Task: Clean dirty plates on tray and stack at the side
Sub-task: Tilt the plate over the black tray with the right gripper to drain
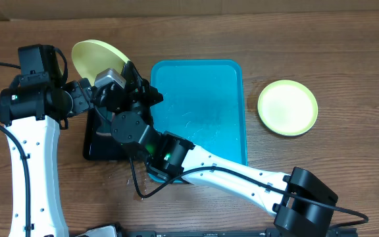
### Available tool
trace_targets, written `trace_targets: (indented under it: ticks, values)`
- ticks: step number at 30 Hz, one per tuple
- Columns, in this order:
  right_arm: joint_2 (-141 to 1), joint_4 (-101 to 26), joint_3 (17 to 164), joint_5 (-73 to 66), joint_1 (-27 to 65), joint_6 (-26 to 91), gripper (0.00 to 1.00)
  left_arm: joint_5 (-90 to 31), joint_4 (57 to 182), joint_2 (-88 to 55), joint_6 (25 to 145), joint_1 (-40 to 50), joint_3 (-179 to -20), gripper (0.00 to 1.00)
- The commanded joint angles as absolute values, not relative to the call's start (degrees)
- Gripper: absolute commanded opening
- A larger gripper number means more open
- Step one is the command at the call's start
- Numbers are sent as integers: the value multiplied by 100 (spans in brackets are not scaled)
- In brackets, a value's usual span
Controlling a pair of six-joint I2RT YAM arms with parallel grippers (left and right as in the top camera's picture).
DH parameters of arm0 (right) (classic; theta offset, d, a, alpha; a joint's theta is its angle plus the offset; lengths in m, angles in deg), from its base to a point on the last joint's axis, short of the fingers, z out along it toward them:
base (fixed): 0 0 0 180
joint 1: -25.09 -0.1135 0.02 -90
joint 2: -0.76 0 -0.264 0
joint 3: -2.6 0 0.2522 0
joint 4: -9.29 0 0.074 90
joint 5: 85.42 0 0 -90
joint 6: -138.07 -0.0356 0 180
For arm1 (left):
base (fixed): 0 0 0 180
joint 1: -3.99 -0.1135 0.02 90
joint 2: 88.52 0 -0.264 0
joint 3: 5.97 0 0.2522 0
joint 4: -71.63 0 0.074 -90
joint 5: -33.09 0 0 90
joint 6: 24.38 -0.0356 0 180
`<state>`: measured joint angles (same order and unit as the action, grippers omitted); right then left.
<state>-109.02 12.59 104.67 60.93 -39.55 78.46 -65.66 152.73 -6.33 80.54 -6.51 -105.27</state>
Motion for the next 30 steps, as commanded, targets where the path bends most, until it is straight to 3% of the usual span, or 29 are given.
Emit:
trace_targets:
  ticks: [1, 9, 13, 20, 25, 30]
  values:
    - [-10692, 1296, 10648, 6157, -3966, 7656, 4, -6538, 15268, -622, 8150, -649, -10615, 100]
    - [-10692, 1239, 10648, 6155, -3966, 7647, 4, -6538, 15268, -622, 8150, -649, -10615, 100]
    - [-10692, 855, 10648, 6157, -3961, 6996, 4, -6538, 15268, -624, 8150, -649, -10615, 100]
    - [-10692, -892, 10648, 6087, -3773, 3883, 4, -6538, 15268, -622, 8150, -649, -10615, 100]
    - [-10694, -2636, 10642, 4734, -3376, 1284, 4, -6538, 15268, -622, 8150, -649, -10615, 100]
    - [-10692, -3121, 10644, 3239, -2781, 469, 4, -6538, 15268, -624, 8150, -649, -10615, 100]
